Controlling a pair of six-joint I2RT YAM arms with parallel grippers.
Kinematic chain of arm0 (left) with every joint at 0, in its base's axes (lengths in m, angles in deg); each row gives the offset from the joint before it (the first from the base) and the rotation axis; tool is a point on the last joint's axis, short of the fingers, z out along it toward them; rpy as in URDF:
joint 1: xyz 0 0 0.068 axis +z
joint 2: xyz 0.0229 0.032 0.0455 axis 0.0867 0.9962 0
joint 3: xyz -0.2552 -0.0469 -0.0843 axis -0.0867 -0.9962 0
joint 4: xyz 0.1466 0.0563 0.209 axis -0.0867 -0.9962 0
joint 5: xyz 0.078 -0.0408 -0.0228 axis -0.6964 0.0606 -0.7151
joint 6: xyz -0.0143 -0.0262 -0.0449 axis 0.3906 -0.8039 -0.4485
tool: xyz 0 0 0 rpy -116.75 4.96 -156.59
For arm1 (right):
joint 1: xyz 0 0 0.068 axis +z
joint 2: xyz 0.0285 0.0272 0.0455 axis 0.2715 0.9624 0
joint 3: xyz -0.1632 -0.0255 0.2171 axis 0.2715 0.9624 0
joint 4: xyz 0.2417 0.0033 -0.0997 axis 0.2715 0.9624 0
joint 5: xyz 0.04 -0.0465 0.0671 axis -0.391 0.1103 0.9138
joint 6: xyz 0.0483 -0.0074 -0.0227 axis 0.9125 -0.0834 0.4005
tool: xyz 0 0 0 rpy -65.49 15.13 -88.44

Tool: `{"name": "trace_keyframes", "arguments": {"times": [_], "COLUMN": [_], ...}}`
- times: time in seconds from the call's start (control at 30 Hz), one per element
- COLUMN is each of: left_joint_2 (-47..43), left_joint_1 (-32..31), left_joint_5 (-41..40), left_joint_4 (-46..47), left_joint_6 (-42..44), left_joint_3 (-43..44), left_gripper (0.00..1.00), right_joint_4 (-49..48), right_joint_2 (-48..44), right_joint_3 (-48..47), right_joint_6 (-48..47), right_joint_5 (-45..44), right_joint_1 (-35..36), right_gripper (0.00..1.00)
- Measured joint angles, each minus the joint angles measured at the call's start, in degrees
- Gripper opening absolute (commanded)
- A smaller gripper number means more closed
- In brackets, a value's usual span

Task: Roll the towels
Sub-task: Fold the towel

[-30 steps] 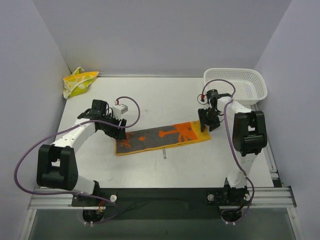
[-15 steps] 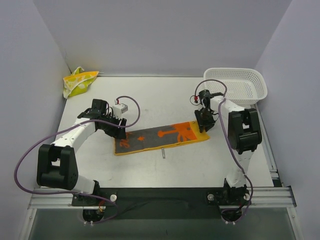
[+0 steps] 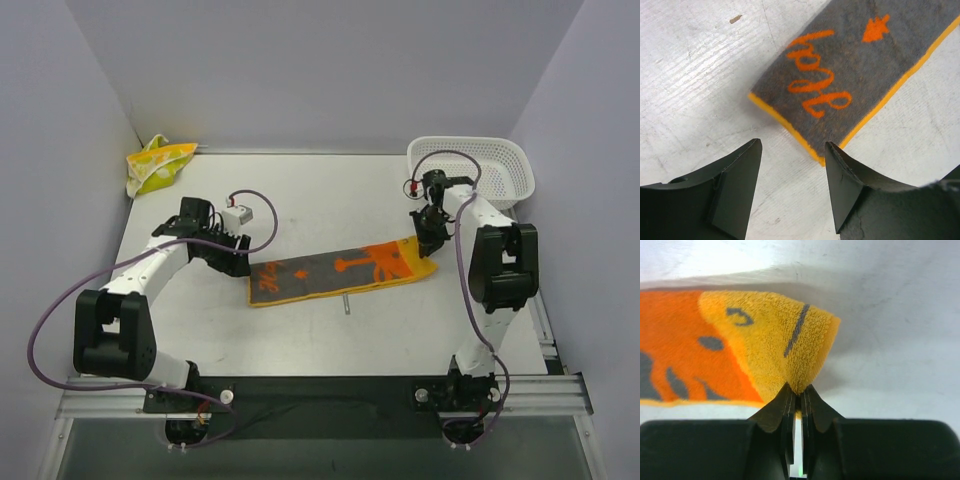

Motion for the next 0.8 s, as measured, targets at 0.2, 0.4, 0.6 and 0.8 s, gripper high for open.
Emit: {"name": "trace_keyframes", "arguments": {"times": [0.2,0.4,0.6,0.8], "left_joint_2": [0.0,1.1,5.2,8.1], "left_joint_1": [0.8,4.3,7.0,7.0], "left_joint_5": [0.5,2.1,4.1,5.5], "left_joint_4": [0.0,-0.1,-0.5,-0.6], "left_joint_6": [-0.1,-1.0,-1.6,-2.6], "left_joint_3": [0.0,0.1,0.2,0.2], "left_gripper": [0.66,0.67,0.66,0.63], "right_joint_4": [2.9,4.3,5.5,5.4], "right_joint_2": [-6.2,-8.2,-5.8,0.6], "right_joint_3": [-4.4,-5.0,-8.9,-14.7], "right_joint_6": [-0.7,-0.1,1.1,2.5], "right_joint_5": [3.1,9.2,13.5,15.6], "right_joint_1": [2.7,12.8,21.5,26.2], "right_gripper": [0.00,0.00,0.00,0.00]}}
